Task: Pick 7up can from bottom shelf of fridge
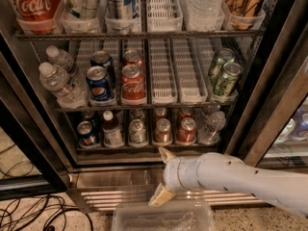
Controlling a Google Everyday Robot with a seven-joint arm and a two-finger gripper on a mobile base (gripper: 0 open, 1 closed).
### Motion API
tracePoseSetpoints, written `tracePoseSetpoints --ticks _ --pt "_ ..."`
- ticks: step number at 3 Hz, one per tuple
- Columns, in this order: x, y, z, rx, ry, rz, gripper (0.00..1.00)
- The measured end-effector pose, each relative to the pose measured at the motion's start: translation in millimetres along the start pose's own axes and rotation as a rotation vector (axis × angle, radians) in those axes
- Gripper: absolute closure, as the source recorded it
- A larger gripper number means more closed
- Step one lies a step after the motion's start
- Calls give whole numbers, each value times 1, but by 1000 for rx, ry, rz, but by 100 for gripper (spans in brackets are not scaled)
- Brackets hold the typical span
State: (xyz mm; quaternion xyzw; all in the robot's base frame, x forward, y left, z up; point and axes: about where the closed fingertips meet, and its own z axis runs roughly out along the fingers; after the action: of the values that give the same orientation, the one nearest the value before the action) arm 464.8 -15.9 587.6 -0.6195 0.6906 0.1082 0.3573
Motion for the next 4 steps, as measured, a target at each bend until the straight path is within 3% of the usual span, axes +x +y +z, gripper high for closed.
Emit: tracePoseSetpoints --ticks 2,3,4 --pt "-1 2 2 21 -17 -1 0" --pt "-7 2 11 113 -115 -12 0" --pt "-20 -2 19 266 -248 -20 0"
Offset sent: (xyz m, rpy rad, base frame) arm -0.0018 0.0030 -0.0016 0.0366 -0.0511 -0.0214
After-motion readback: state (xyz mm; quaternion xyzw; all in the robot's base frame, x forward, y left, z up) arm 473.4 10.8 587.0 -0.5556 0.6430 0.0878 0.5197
